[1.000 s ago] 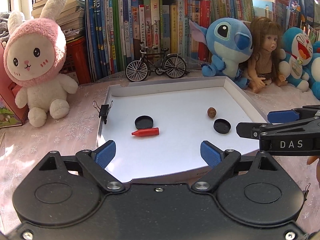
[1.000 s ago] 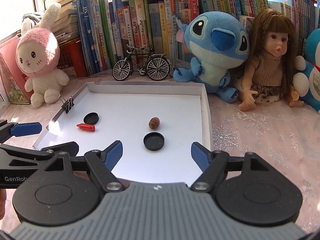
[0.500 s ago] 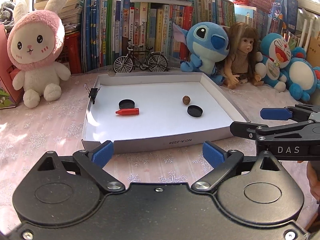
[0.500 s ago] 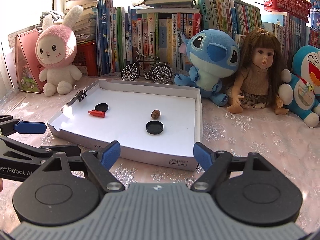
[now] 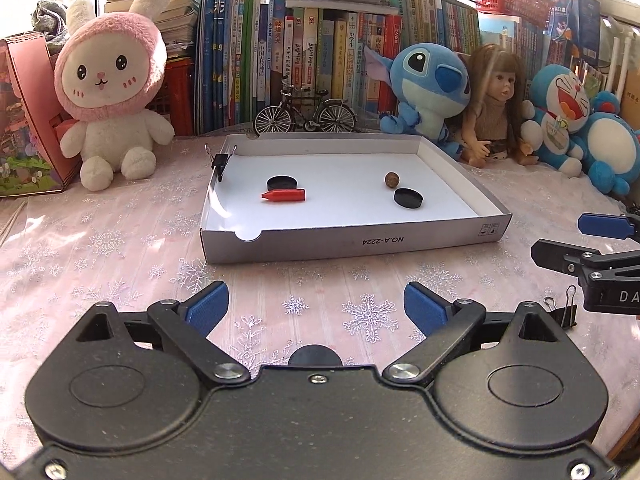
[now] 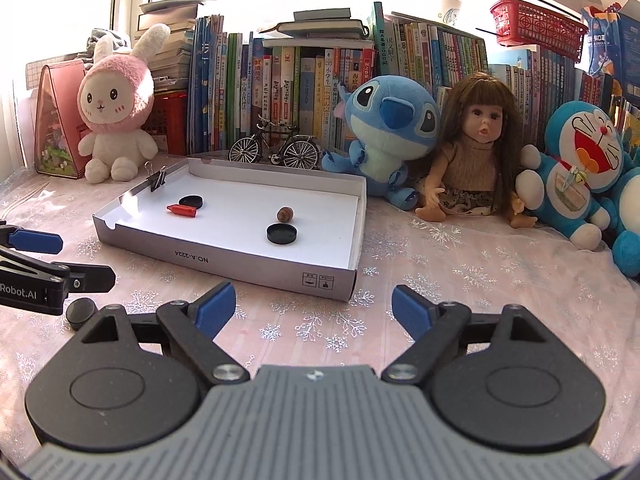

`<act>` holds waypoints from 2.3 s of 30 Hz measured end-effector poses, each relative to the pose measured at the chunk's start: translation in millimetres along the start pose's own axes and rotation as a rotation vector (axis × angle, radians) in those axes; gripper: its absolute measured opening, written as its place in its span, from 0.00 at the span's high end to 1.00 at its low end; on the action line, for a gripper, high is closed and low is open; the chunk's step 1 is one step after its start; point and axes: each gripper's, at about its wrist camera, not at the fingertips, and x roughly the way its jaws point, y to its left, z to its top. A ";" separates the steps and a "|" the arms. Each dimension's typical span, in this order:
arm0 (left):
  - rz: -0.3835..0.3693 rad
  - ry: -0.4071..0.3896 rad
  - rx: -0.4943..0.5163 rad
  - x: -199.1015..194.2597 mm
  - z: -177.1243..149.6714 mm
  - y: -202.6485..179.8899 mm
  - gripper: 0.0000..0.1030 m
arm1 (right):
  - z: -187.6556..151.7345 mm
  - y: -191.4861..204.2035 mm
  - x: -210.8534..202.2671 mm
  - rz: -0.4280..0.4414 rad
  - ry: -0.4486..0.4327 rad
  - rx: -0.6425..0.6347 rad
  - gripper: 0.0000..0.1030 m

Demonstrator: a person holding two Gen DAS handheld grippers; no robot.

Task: Organize rigid objects
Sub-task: 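Move both open grippers back from the tray toward the objects on the table, then grasp a black round lid with the left gripper while the right grasps the black binder clip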

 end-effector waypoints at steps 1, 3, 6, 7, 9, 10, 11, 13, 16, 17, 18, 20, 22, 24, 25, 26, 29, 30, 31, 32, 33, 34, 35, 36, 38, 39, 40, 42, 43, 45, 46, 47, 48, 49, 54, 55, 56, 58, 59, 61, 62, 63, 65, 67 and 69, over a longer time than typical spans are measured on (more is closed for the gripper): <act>-0.001 -0.003 0.003 -2.0 -2.7 0.5 0.09 | -2.9 -0.7 -2.0 -0.004 -0.005 -0.003 0.10; 0.004 -0.006 0.009 -6.0 -8.0 1.4 0.09 | -9.8 -2.1 -6.0 -0.012 -0.013 -0.011 0.09; -0.015 0.038 0.001 -8.9 -14.7 4.0 0.15 | -20.4 -4.9 -9.4 -0.024 -0.017 -0.020 0.09; -0.029 0.059 -0.015 -9.4 -17.2 5.6 0.21 | -23.2 -5.8 -10.0 -0.026 -0.016 -0.020 0.09; -0.047 0.078 -0.048 -11.3 -22.5 9.9 0.27 | -30.7 -8.2 -11.1 -0.033 -0.013 -0.019 0.09; -0.047 0.083 -0.061 -12.8 -25.1 12.1 0.29 | -34.8 -9.6 -12.3 -0.036 -0.012 -0.016 0.09; -0.041 0.085 -0.068 -14.0 -27.5 13.1 0.31 | -38.1 -10.5 -13.6 -0.040 -0.013 -0.014 0.09; -0.030 0.079 -0.069 -17.1 -31.8 14.5 0.36 | -43.4 -12.6 -16.3 -0.045 -0.008 -0.011 0.09; -0.008 0.064 -0.052 -21.1 -36.8 14.5 0.42 | -49.6 -15.9 -19.6 -0.048 0.008 -0.001 0.10; -0.002 0.061 -0.045 -21.7 -38.2 14.0 0.46 | -51.4 -17.1 -20.3 -0.048 0.013 0.006 0.10; 0.003 0.061 -0.039 -21.8 -39.5 13.5 0.47 | -53.1 -18.4 -20.8 -0.048 0.020 0.014 0.11; 0.009 0.065 -0.028 -20.5 -41.8 12.6 0.50 | -55.7 -20.6 -20.9 -0.043 0.036 0.032 0.12; 0.013 0.071 -0.030 -18.2 -44.3 12.5 0.52 | -58.1 -21.9 -20.2 -0.039 0.045 0.048 0.14; 0.019 0.071 -0.036 -16.5 -46.2 13.0 0.53 | -61.3 -22.4 -18.7 -0.039 0.056 0.061 0.16; 0.023 0.068 -0.038 -15.2 -47.3 13.1 0.53 | -62.6 -22.1 -18.0 -0.038 0.059 0.064 0.16; 0.028 0.063 -0.038 -14.7 -48.6 12.6 0.53 | -63.8 -21.4 -17.0 -0.038 0.062 0.065 0.16; 0.040 0.044 -0.041 -14.0 -52.1 9.7 0.53 | -67.1 -18.7 -14.3 -0.043 0.069 0.066 0.17; 0.046 0.036 -0.035 -13.4 -53.1 7.4 0.53 | -68.4 -17.9 -13.8 -0.044 0.070 0.066 0.17; 0.049 0.031 -0.028 -13.1 -53.7 5.3 0.53 | -69.5 -17.1 -12.9 -0.044 0.071 0.067 0.17; 0.051 0.028 -0.022 -12.6 -54.0 3.3 0.53 | -70.2 -16.4 -12.4 -0.044 0.071 0.067 0.17; 0.051 0.026 -0.017 -11.9 -54.1 1.6 0.53 | -70.7 -15.7 -12.2 -0.046 0.069 0.066 0.17; 0.053 0.022 -0.011 -11.2 -54.1 -0.7 0.53 | -70.8 -15.4 -12.1 -0.047 0.066 0.066 0.17; 0.055 0.019 -0.005 -10.6 -54.0 -2.6 0.53 | -70.8 -15.2 -12.0 -0.047 0.065 0.067 0.17; 0.057 0.018 0.000 -9.6 -53.9 -4.2 0.53 | -70.8 -15.2 -11.9 -0.046 0.066 0.067 0.17; 0.066 0.015 0.005 -7.2 -53.7 -7.4 0.52 | -71.1 -15.3 -11.3 -0.045 0.067 0.072 0.17; 0.068 0.014 0.005 -6.2 -53.6 -8.1 0.52 | -71.5 -15.6 -10.9 -0.043 0.068 0.078 0.17; 0.071 0.011 0.007 -4.9 -53.8 -9.1 0.52 | -71.7 -15.3 -10.8 -0.043 0.068 0.081 0.17; 0.078 0.006 0.007 -3.5 -53.9 -10.5 0.52 | -71.4 -15.0 -10.4 -0.044 0.068 0.080 0.17; 0.081 0.003 0.001 -3.2 -54.3 -9.9 0.52 | -71.6 -15.3 -10.4 -0.044 0.068 0.079 0.17; 0.082 0.001 -0.002 -2.8 -54.5 -10.1 0.52 | -71.7 -15.8 -9.9 -0.044 0.067 0.081 0.17; 0.083 0.000 0.001 -2.6 -54.6 -10.2 0.52 | -71.6 -16.1 -9.8 -0.044 0.067 0.082 0.18; 0.081 -0.001 0.002 -2.6 -54.7 -10.2 0.55 | -71.3 -16.2 -9.8 -0.044 0.067 0.083 0.18; 0.081 -0.002 0.002 -2.8 -54.7 -10.5 0.58 | -70.9 -16.3 -9.8 -0.041 0.067 0.084 0.20; 0.086 -0.004 0.001 -3.7 -54.2 -10.3 0.68 | -70.6 -16.3 -10.6 -0.033 0.065 0.086 0.27; 0.094 -0.013 -0.032 -9.3 -50.4 -5.8 0.71 | -66.7 -13.8 -16.2 -0.024 0.058 0.076 0.65; 0.100 -0.017 -0.030 -10.7 -49.3 -5.0 0.71 | -66.1 -13.7 -16.6 -0.014 0.060 0.076 0.65; 0.102 -0.021 -0.029 -11.8 -48.5 -4.6 0.71 | -65.5 -13.1 -16.7 -0.009 0.062 0.073 0.65; 0.104 -0.023 -0.032 -13.4 -46.3 -3.3 0.71 | -64.5 -11.7 -17.6 -0.014 0.058 0.067 0.65; 0.105 -0.023 -0.035 -14.0 -45.2 -2.4 0.71 | -63.5 -11.5 -18.0 -0.015 0.055 0.066 0.65; 0.110 -0.024 -0.040 -14.6 -42.5 -0.8 0.71 | -60.7 -12.4 -19.0 -0.012 0.048 0.075 0.65; 0.113 -0.024 -0.041 -14.7 -41.5 -0.3 0.71 | -59.0 -12.9 -19.5 -0.011 0.045 0.081 0.65; 0.114 -0.023 -0.042 -14.7 -40.4 0.2 0.71 | -57.2 -13.5 -19.6 -0.011 0.043 0.086 0.65; 0.117 -0.021 -0.043 -14.3 -38.1 1.2 0.71 | -53.5 -14.2 -19.9 -0.011 0.037 0.092 0.65; 0.125 -0.017 -0.040 -13.1 -35.6 1.3 0.71 | -49.7 -14.5 -19.5 -0.013 0.032 0.090 0.65; 0.131 -0.013 -0.037 -11.7 -33.4 0.7 0.71 | -46.8 -14.4 -19.5 -0.015 0.028 0.089 0.65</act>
